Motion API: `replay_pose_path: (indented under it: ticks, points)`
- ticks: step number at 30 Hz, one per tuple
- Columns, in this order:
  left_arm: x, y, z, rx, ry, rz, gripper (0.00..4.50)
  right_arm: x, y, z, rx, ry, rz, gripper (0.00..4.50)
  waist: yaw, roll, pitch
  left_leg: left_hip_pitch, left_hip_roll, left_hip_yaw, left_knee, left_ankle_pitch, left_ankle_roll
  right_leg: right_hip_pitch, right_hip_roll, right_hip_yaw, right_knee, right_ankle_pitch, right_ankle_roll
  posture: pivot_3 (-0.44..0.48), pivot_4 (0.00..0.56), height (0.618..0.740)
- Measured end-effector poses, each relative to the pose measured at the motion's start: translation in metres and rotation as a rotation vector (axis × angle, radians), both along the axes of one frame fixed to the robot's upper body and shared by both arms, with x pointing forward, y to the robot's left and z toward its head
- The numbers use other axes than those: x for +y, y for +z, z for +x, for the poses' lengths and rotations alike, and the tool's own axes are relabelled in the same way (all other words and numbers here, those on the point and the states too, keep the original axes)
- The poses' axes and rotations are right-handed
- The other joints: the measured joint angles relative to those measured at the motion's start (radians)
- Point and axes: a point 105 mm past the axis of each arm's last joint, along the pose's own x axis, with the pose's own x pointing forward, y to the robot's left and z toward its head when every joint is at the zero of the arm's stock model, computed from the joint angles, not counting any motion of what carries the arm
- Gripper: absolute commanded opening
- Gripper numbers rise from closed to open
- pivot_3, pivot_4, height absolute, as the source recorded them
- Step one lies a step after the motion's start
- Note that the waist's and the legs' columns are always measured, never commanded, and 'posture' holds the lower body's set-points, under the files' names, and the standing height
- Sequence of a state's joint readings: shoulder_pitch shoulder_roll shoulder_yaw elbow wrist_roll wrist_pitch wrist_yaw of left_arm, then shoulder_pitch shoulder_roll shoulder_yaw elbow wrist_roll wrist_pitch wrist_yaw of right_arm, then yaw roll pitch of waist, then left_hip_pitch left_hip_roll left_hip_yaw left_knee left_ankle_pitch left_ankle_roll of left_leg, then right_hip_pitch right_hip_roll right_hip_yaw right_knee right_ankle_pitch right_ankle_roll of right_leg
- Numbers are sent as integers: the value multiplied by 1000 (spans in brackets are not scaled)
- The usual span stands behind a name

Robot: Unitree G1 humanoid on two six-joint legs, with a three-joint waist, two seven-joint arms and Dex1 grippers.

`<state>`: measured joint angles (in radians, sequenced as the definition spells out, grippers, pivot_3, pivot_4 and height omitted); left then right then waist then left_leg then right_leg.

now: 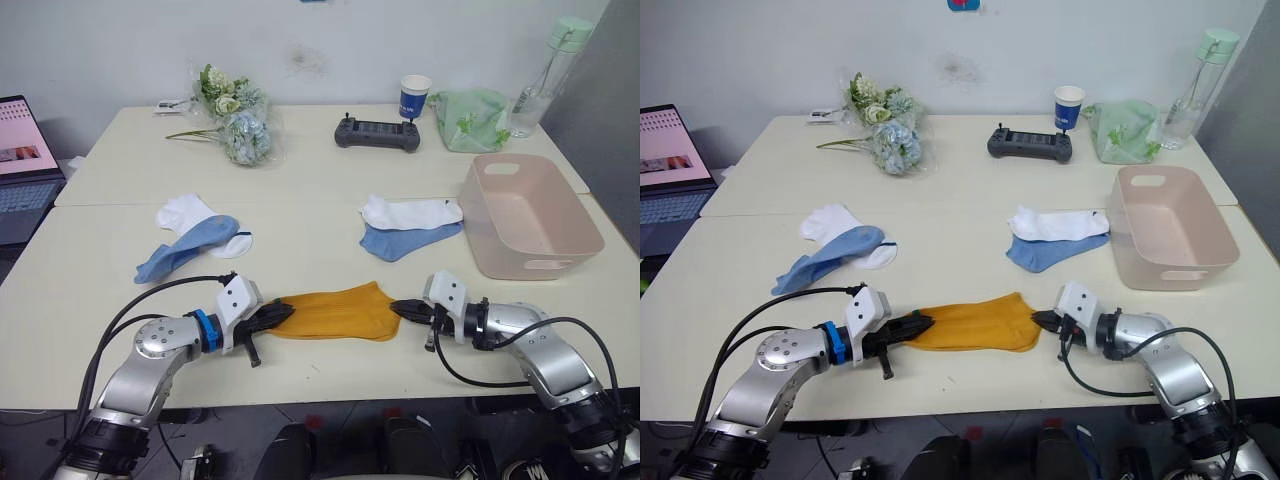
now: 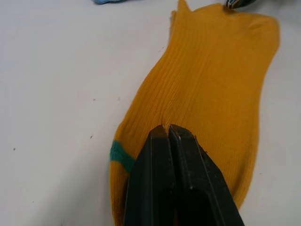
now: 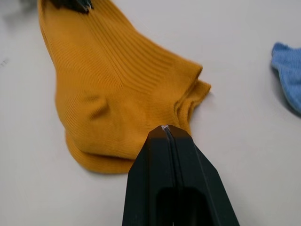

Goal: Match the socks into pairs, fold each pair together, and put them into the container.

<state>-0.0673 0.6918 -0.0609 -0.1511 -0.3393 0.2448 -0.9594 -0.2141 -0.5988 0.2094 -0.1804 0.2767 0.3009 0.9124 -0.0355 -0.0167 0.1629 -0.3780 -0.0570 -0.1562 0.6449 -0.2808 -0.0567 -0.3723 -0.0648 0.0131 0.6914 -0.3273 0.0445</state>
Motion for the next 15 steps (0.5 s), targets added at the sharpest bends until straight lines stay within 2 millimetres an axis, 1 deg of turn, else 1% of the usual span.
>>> replay_pose_path:
  ticks: [3,4,6,8,10,12,15]
  points:
    - [-8,12,-4,-16,-41,-8,32,23,23,3,-53,61,60,0,0,0,0,0,0,0,0,0,0,0,0,0,0,0,0,0,150,740]
    - [-8,12,-4,-15,-43,-6,32,27,26,4,-65,72,60,0,3,0,0,0,-1,0,0,0,0,0,0,0,0,0,0,0,150,740]
    - [-8,9,-4,-2,-37,10,32,34,22,4,-63,83,42,0,3,0,0,0,-1,0,0,0,-1,0,1,-1,-1,0,0,0,150,740]
    - [-10,2,-6,17,-45,28,32,39,9,1,-24,99,13,0,6,0,0,-1,-2,-1,0,1,-2,0,1,-2,-1,0,0,0,150,740]
    - [-11,-3,-7,30,-50,52,32,37,-7,-2,9,106,-48,0,6,0,0,-2,-2,0,0,2,-3,0,1,-1,-2,0,0,0,150,740]
    - [-8,-8,-9,42,-49,83,32,26,-19,-2,30,84,-106,0,6,0,0,-2,-2,0,0,2,-3,0,1,-1,-2,0,0,0,150,740]
    - [-1,-9,-8,42,-35,103,32,13,-19,0,7,66,-140,0,6,0,0,0,-1,-1,0,0,-1,1,1,-1,-1,0,0,0,150,740]
